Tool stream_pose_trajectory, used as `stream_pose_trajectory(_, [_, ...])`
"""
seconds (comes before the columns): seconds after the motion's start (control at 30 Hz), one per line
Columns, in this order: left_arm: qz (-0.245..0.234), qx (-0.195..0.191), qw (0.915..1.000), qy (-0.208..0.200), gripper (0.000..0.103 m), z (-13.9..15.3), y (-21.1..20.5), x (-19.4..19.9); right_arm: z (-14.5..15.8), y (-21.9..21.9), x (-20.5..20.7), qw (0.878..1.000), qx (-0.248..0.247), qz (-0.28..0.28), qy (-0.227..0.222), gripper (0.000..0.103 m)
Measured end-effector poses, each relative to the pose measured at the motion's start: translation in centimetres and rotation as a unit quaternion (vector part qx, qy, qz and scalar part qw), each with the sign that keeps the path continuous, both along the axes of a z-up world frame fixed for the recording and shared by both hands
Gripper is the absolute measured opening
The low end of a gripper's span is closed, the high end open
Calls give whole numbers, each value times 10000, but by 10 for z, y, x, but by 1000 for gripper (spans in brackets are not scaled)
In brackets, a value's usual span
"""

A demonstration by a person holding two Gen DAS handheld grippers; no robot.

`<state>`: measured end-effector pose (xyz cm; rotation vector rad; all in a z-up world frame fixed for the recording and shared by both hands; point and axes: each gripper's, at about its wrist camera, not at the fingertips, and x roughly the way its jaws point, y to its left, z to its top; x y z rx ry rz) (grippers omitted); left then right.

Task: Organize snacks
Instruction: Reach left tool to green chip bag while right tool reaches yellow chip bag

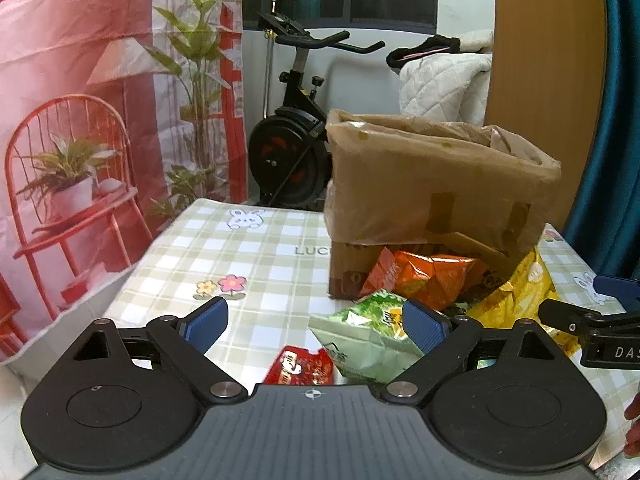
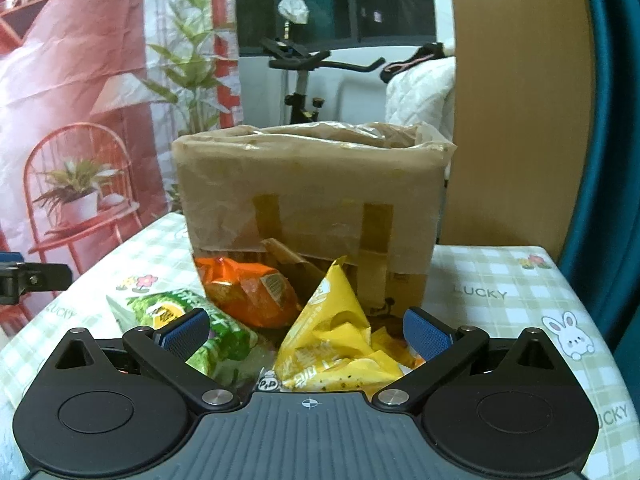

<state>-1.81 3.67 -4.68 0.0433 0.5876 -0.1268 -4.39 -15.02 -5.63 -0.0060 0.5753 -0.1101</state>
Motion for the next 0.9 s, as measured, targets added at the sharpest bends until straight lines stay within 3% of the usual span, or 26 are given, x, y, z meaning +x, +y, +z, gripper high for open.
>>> stream_pose_trajectory(0.43, [-531, -16, 9979, 369, 92, -35, -7, -8, -24, 0, -14, 9995, 76, -41, 309, 102])
stream_pose_trajectory(0.53, [-629, -164, 9969, 433, 93, -39, -9, -6, -20, -6, -15, 9997, 54, -120, 228, 102])
stream_pose_trajectory(0.73, [-972, -508, 9891, 978, 93, -65, -25, 7, -18, -16, -18, 9996, 95, -184, 166, 102])
stream_pose_trajectory(0.9, [-1189, -218, 9870, 1055, 93, -84, -41, 11, -20, -20, -20, 9996, 153, -167, 191, 102])
